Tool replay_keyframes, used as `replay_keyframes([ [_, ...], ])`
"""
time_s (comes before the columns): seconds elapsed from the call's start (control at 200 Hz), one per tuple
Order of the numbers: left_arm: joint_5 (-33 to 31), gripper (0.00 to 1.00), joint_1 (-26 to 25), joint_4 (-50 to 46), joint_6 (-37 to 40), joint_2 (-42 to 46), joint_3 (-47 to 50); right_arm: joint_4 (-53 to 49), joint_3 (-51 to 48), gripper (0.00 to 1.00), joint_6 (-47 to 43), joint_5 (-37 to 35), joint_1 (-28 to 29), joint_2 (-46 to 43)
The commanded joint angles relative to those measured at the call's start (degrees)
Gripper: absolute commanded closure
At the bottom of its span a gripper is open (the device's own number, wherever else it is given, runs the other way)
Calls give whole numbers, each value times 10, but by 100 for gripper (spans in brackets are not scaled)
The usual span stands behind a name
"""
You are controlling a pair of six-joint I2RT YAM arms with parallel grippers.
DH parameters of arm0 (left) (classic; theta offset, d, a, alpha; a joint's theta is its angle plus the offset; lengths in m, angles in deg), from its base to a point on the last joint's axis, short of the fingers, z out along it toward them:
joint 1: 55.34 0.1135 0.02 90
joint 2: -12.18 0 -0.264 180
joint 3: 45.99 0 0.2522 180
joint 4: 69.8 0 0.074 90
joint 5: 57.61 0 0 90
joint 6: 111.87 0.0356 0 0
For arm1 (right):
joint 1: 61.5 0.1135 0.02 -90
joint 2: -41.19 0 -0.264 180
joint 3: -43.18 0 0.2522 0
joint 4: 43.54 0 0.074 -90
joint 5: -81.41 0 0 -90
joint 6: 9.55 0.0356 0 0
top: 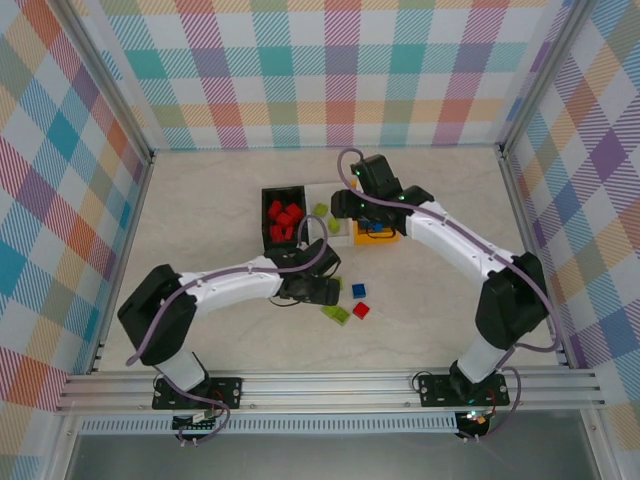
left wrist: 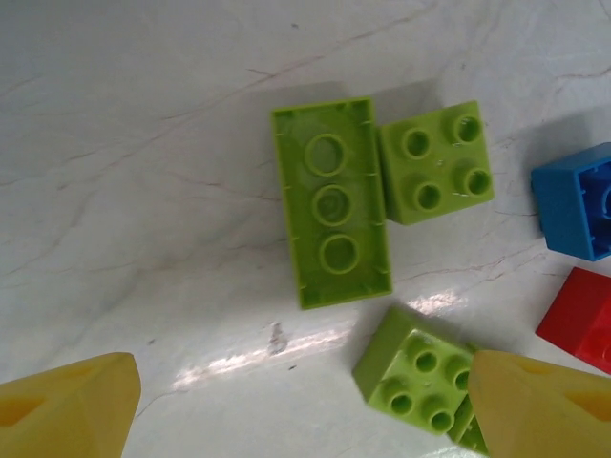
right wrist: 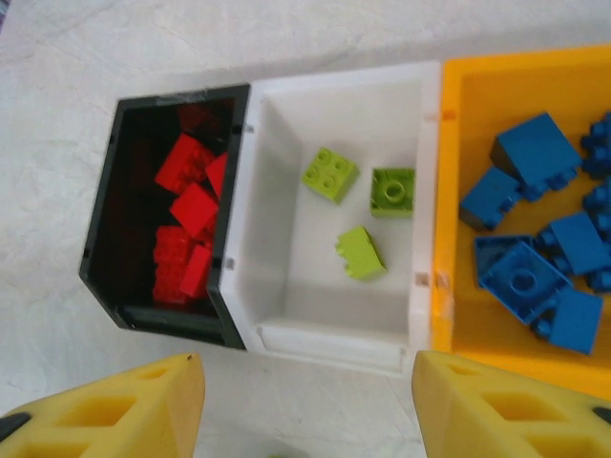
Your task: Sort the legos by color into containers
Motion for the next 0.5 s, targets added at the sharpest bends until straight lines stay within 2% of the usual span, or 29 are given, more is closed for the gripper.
replay_keyframes([
  [0.0,-15,13,-4,-5,25,-32,-22,12,-43,41,9,-3,-11,-21],
  [0.29,-21,24,-4,-12,41,-101,-74,20,-84,41,9,-4,-23,-62],
  [0.495,-37,44,11,-28,41,-131,-87,24,-94,41,8,-4,-28,-73],
])
